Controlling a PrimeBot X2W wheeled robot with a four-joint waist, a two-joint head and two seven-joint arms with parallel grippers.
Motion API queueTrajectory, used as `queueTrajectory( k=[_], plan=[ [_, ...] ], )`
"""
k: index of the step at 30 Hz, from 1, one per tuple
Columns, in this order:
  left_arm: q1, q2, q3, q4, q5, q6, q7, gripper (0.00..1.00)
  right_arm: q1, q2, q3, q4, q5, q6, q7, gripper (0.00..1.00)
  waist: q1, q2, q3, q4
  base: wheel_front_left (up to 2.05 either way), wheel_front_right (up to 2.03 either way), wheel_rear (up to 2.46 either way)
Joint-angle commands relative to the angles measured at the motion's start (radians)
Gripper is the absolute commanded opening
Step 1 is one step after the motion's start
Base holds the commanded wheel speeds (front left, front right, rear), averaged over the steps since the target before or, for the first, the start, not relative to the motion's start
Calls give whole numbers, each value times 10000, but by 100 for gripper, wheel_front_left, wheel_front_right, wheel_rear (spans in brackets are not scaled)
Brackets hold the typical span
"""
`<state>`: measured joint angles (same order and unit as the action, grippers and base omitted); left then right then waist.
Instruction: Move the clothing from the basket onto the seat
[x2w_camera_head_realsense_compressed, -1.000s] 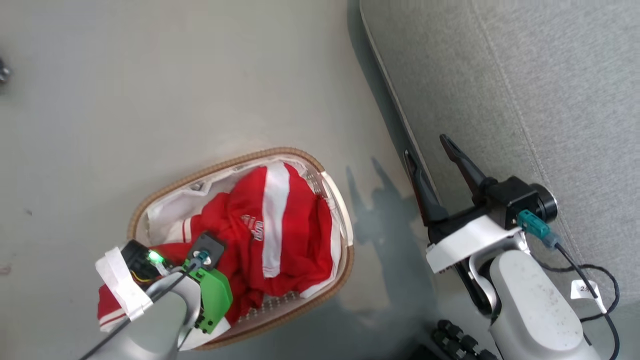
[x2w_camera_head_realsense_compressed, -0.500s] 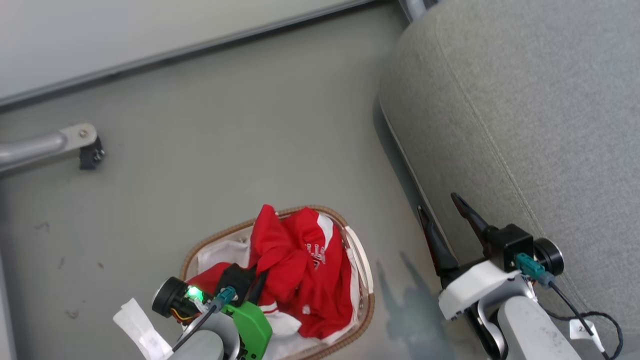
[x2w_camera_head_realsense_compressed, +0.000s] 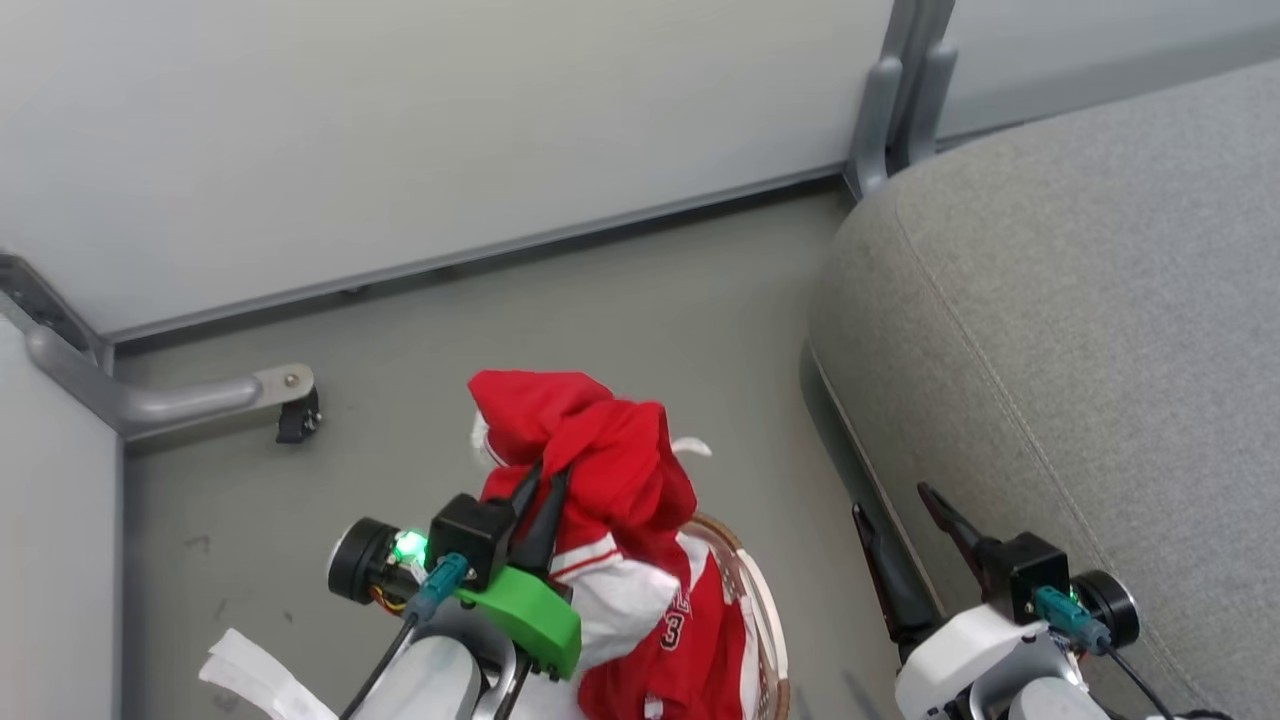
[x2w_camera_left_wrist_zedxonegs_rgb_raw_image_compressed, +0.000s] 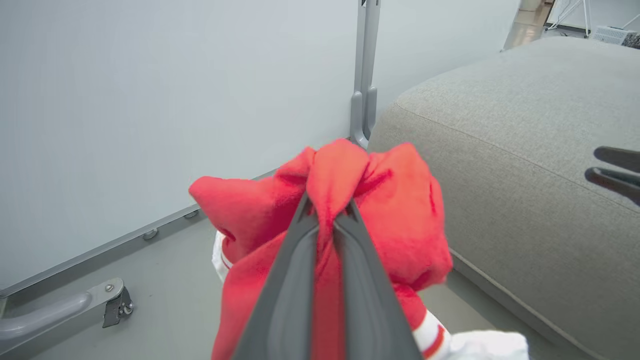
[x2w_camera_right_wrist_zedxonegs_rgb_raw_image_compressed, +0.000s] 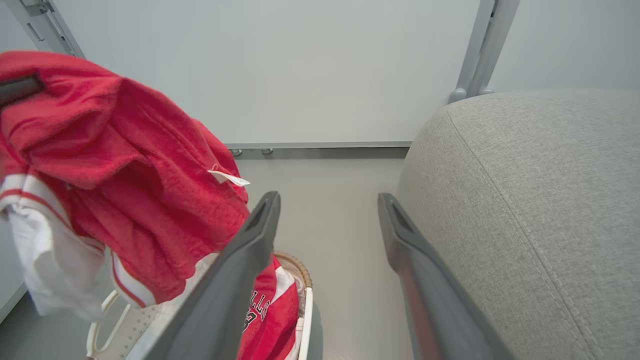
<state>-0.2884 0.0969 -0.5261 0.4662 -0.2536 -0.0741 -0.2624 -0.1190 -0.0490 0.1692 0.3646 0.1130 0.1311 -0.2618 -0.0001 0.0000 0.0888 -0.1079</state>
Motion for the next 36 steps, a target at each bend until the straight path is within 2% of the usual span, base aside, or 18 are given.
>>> queueTrajectory(
  k=[1, 8, 16, 25, 33, 36],
  plan=[
    [154, -52, 131, -247, 101, -59, -35, 0, 197, -38, 2, 44, -31, -6, -49, 100, 1, 0, -583, 256, 0, 0, 0],
    [-179, -306, 804, -1474, 375, -233, -23, 0, 417, -35, 499, 186, -105, -7, -49, 100, 1, 0, -810, 343, 0, 0, 0],
    [-330, -412, 908, -1892, 478, -396, -25, 0, 239, -217, 2493, 419, 64, -7, -49, 100, 1, 0, -909, 572, 0, 0, 0],
    [-449, -454, 383, -1875, 254, -492, -23, 0, -1133, -177, 3910, 933, 121, -7, -50, 100, 1, 0, -893, 1098, 0, 0, 0],
    [-581, -452, -415, -1835, -89, -506, -23, 0, -2413, -44, 3927, 1822, -175, -7, -41, 100, 1, 0, -782, 1694, 0, 0, 0],
    [-609, -451, -698, -1832, -247, -486, -25, 0, -2657, -29, 4066, 1916, 71, -7, -36, 100, 1, 0, -754, 1895, 0, 0, 0]
  ],
)
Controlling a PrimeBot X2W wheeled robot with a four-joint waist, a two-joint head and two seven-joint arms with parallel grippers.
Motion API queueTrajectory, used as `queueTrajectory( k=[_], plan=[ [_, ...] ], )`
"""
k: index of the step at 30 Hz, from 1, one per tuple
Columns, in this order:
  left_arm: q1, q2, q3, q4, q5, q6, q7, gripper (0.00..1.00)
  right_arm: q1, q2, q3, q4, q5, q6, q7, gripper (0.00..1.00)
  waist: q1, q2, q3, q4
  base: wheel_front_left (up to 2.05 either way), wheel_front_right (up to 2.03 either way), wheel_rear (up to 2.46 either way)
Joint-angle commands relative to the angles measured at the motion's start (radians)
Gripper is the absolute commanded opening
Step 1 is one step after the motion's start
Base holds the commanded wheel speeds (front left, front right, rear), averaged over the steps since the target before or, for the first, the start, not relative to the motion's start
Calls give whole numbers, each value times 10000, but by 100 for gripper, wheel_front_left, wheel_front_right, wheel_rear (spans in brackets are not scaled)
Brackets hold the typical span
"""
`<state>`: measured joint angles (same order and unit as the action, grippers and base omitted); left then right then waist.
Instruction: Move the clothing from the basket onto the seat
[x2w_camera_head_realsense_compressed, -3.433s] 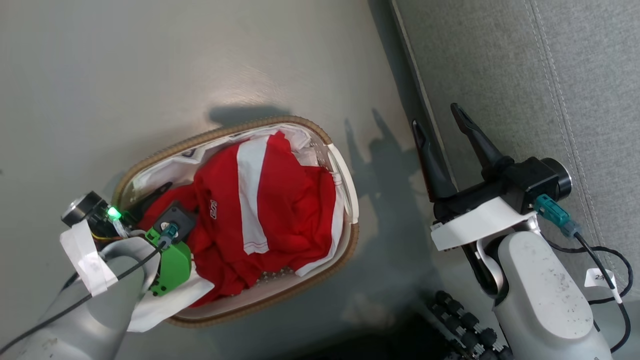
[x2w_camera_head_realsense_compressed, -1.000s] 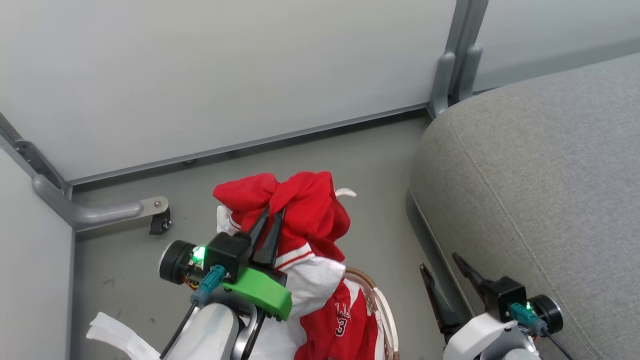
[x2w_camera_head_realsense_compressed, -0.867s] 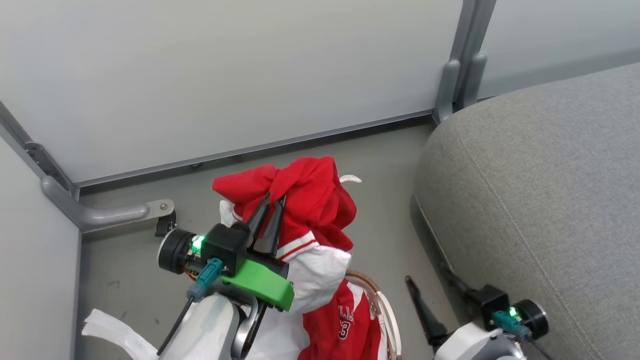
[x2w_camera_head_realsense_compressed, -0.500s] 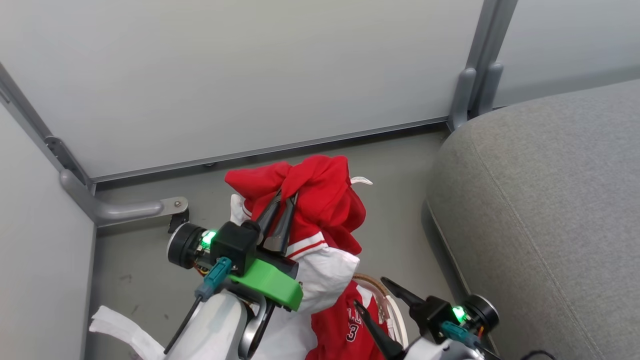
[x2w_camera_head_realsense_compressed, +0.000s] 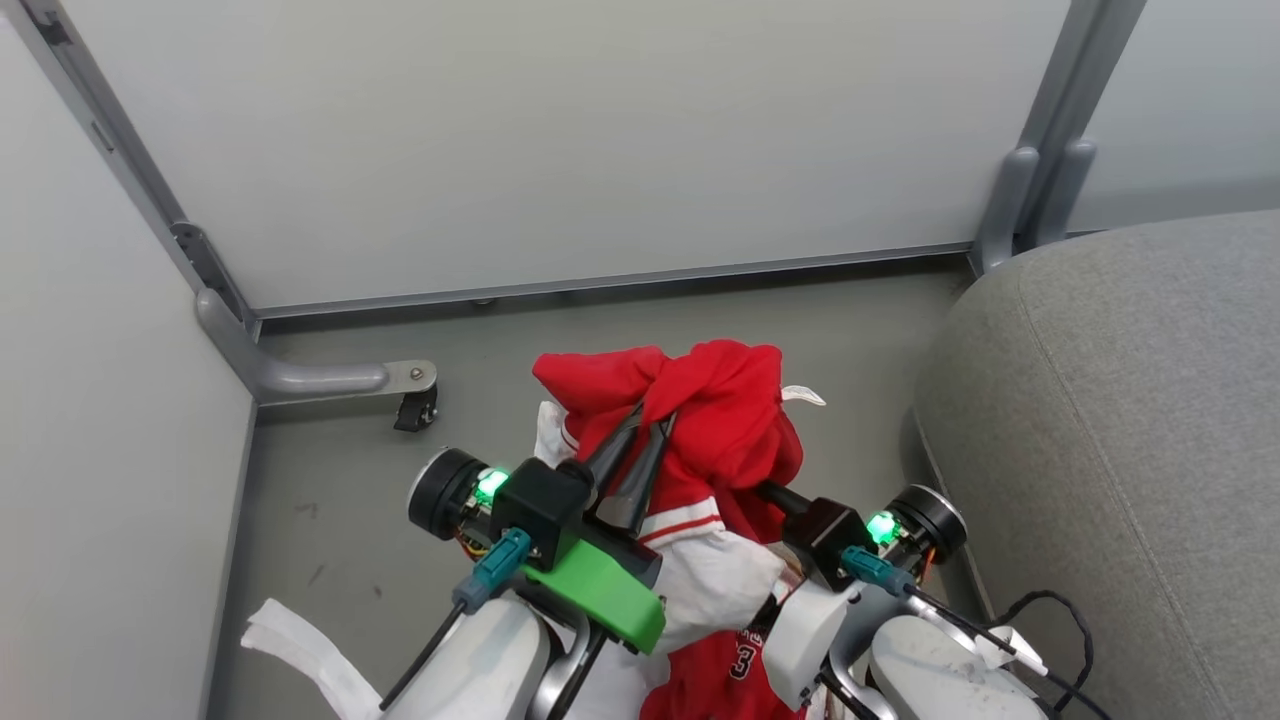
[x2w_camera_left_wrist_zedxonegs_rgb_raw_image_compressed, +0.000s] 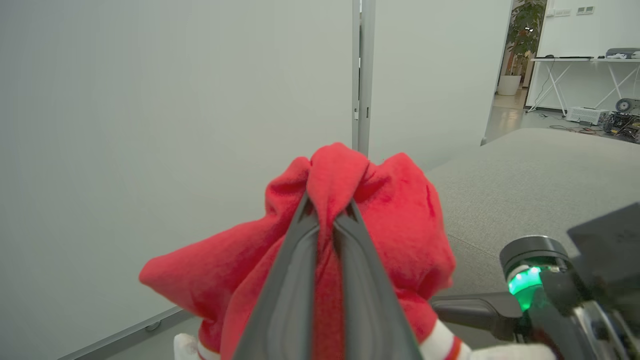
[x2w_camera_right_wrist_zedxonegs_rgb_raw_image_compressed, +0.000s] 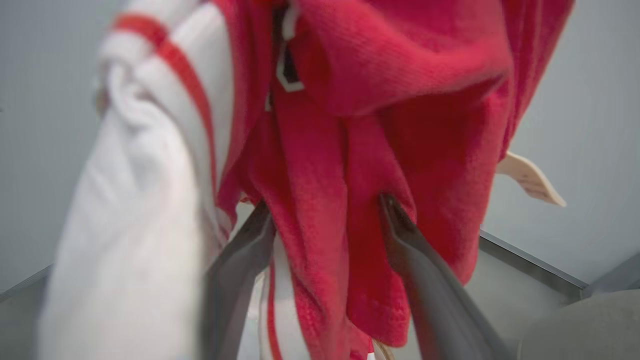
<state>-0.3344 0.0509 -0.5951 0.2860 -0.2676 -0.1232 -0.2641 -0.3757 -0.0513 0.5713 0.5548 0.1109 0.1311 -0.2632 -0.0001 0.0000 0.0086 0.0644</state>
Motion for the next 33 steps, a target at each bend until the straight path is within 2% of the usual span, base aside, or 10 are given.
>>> queueTrajectory(
  k=[1, 2, 3, 4, 10, 11, 12, 13, 21, 33],
  plan=[
    [-167, 8, -110, -37, -133, 19, -8, 0, -147, -9, 104, 61, 212, -7, -23, 99, 1, 0, 59, 249, 0, 0, 0],
    [-174, 7, -196, -32, -182, 37, -6, 0, -206, -19, 146, 129, 306, -7, -23, 38, 1, 0, 66, 311, 0, 0, 0],
    [-174, 7, -268, -20, -217, 53, -6, 0, -270, -23, 163, 130, 395, -7, -23, 5, 1, 0, 73, 356, 0, 0, 0],
    [-179, 7, -330, -7, -245, 75, -8, 0, -311, -21, 188, 126, 517, -7, -23, 0, 1, 0, 79, 393, 0, 0, 0],
    [-186, 6, -350, 107, -247, 153, -8, 0, -176, -18, 56, -60, 696, -7, -23, 0, 1, 0, 103, 427, 0, 0, 0],
    [-178, 6, -324, 116, -218, 175, -6, 20, -126, -18, 39, -72, 702, -7, -23, 0, 1, 0, 101, 401, 0, 0, 0],
    [-154, 6, -285, 128, -196, 190, -8, 63, -72, -17, 25, -97, 708, -7, -23, 0, 1, 0, 104, 359, 0, 0, 0],
    [-127, 6, -263, 176, -178, 191, -6, 100, -47, -19, -22, -140, 711, -7, -23, 0, 1, 0, 110, 321, 0, 0, 0],
    [234, 7, 278, 218, 126, 264, -3, 100, 448, -14, -362, -785, 545, -8, -25, 0, 1, 0, 77, -597, 0, 0, 0],
    [961, 16, 1060, 44, 841, 65, 0, 100, 1178, -13, -975, -1647, 209, -8, -24, 0, 1, 0, 278, -3456, 0, 0, 0]
  ],
)
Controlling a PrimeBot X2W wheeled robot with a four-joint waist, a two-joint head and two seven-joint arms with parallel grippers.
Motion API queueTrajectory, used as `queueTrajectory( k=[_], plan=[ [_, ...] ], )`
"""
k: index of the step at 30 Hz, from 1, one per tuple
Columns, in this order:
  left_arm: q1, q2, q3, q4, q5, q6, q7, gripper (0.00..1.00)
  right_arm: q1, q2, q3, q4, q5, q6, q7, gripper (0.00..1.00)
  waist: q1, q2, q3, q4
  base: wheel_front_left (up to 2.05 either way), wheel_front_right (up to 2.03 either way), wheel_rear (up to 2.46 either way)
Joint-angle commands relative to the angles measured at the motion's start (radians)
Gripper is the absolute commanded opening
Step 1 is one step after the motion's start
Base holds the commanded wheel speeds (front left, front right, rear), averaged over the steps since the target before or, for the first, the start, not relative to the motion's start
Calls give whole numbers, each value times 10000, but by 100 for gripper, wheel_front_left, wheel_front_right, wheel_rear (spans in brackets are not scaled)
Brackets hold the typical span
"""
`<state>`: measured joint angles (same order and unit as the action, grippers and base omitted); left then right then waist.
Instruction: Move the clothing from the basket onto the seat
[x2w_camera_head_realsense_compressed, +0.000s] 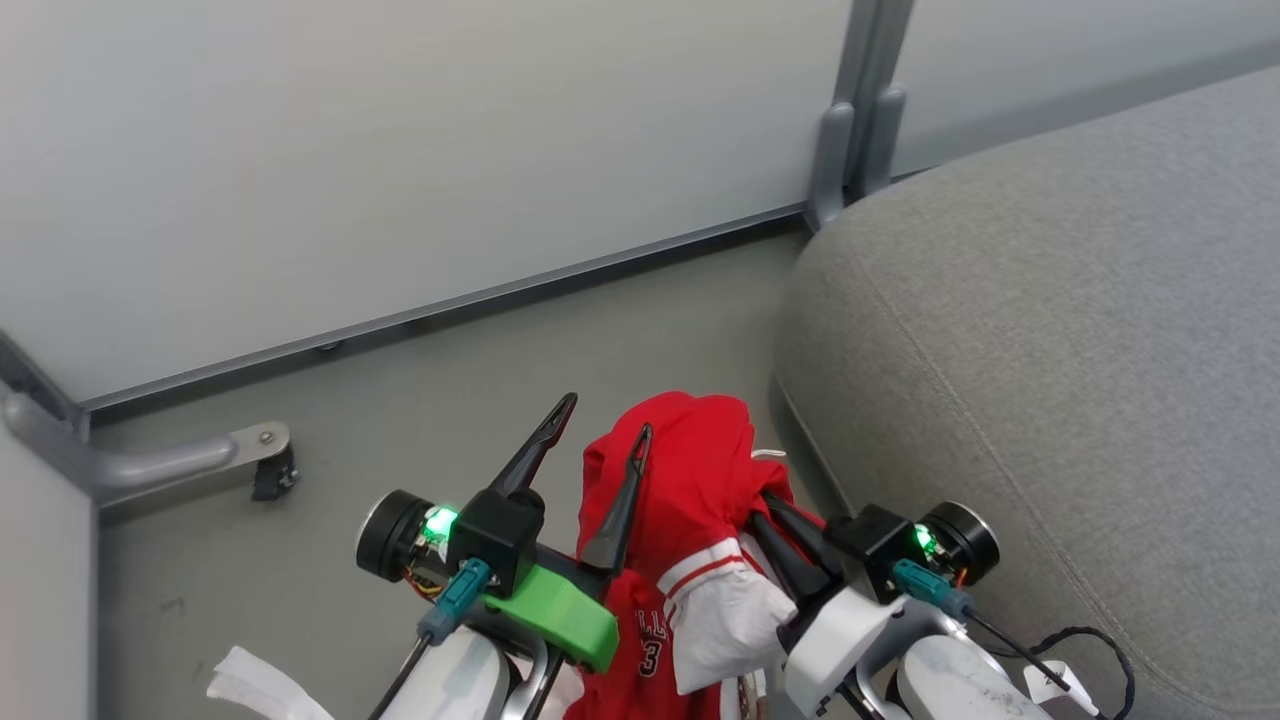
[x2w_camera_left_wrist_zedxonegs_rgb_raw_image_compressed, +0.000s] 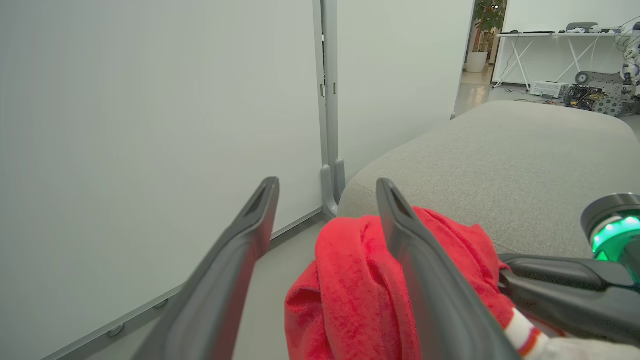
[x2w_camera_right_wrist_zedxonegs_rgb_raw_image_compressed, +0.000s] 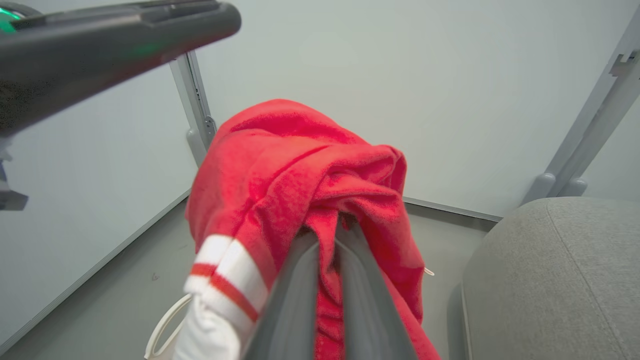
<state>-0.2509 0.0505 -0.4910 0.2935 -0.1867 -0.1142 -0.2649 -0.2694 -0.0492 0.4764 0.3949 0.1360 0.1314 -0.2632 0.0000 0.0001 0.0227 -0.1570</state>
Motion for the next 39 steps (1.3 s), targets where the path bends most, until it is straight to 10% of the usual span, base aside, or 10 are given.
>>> queueTrajectory(
  k=[1, 16, 39],
  plan=[
    [169, 18, 64, -40, 71, -46, 8, 100, 168, -36, -108, -111, -83, -13, -24, 0, 0, -1, 165, -1498, 0, 0, 0],
    [519, 23, 506, -172, 429, -158, 8, 100, 44, -58, -2043, -736, -597, -12, -24, 0, 0, -1, 781, -3606, 0, 0, 0],
    [-1333, 1752, -459, -765, 135, -179, 8, 100, -6558, -1988, -5718, 1481, -1844, -14, -23, 0, 0, -1, 4975, -1172, 0, 0, 0]
  ],
)
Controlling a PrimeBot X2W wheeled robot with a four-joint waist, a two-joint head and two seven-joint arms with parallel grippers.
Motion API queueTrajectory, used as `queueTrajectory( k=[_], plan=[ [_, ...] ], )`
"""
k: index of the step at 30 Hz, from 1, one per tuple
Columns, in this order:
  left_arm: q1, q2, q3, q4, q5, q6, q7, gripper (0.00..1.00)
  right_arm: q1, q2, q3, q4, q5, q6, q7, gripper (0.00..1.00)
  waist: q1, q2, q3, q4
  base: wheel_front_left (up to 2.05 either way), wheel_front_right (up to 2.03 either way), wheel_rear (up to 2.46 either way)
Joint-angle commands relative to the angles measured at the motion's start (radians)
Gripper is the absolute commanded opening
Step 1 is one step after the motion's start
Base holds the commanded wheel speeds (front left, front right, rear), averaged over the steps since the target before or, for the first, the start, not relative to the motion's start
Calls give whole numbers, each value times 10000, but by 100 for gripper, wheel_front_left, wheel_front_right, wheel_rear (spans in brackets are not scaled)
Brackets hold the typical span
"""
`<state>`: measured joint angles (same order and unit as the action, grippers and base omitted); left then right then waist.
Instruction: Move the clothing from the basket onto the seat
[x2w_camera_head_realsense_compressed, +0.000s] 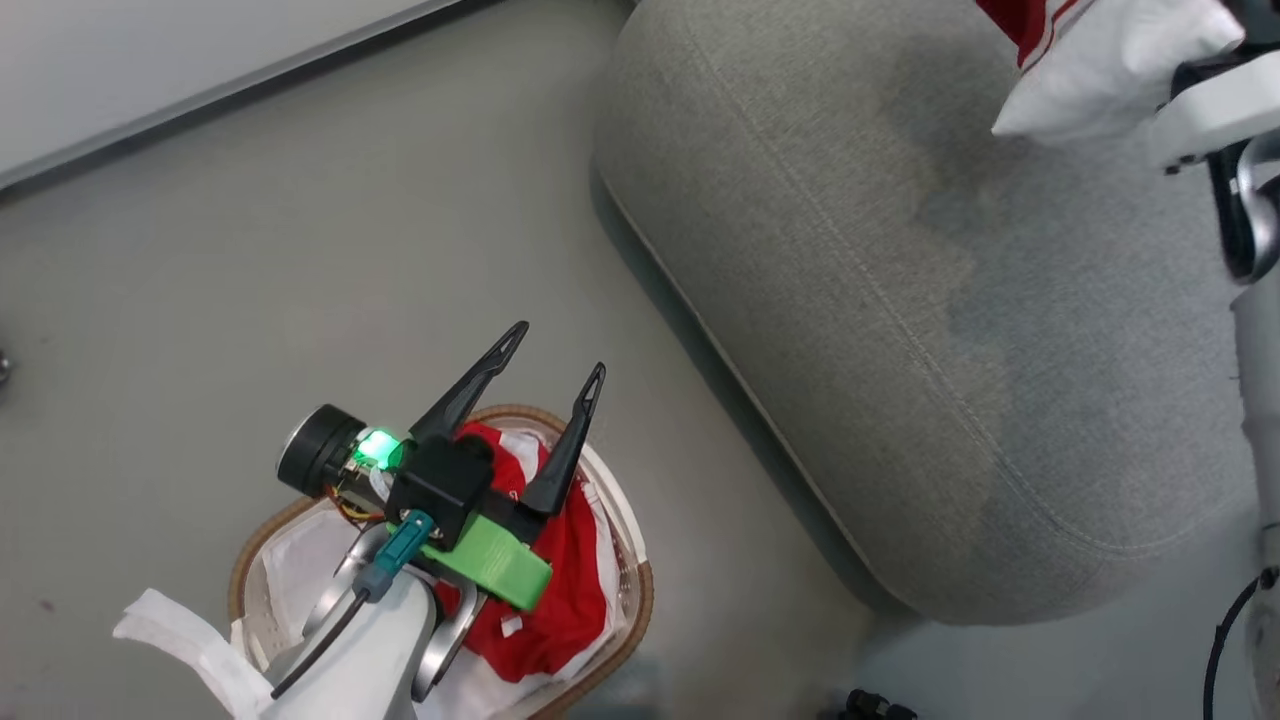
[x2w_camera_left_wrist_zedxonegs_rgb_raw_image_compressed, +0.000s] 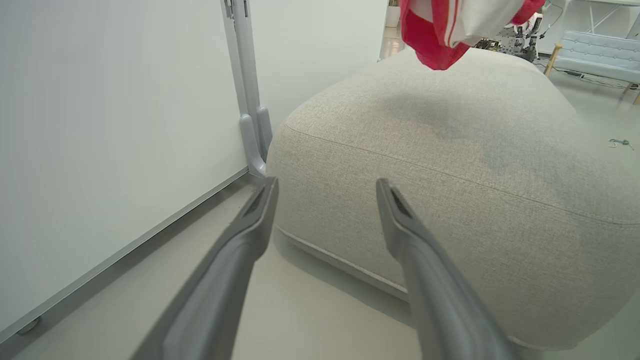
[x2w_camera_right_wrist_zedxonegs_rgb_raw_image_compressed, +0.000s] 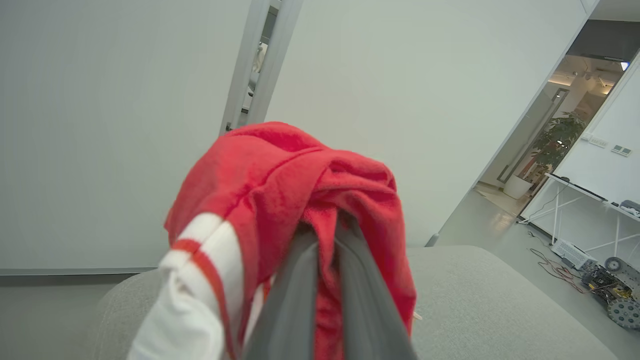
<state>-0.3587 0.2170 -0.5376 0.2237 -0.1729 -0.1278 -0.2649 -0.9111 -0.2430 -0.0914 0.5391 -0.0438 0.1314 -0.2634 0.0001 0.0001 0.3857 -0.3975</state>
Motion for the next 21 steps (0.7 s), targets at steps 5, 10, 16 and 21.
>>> queueTrajectory(
  k=[5, 10, 16, 21],
  plan=[
    [-736, 155, -109, -184, -100, -42, 8, 100, -1091, -407, -1226, 1115, -890, -14, -21, 0, -1, -1, 2084, 1891, 0, 0, 0],
    [-993, 193, -74, -205, -168, -42, 8, 100, -1461, -468, -2597, 1898, -1748, -14, -22, 0, -1, -1, 2480, 2312, 0, 0, 0],
    [-885, 157, 97, -46, -214, -43, 8, 100, -595, -66, -4076, 2332, -2698, -14, -21, 100, -1, -1, 2288, 2385, 0, 0, 0],
    [-652, -67, 154, 192, -217, -43, 8, 100, 581, 95, -4647, 2142, -2890, -14, -21, 100, -1, -1, 1573, 2316, 0, 0, 0]
  ],
)
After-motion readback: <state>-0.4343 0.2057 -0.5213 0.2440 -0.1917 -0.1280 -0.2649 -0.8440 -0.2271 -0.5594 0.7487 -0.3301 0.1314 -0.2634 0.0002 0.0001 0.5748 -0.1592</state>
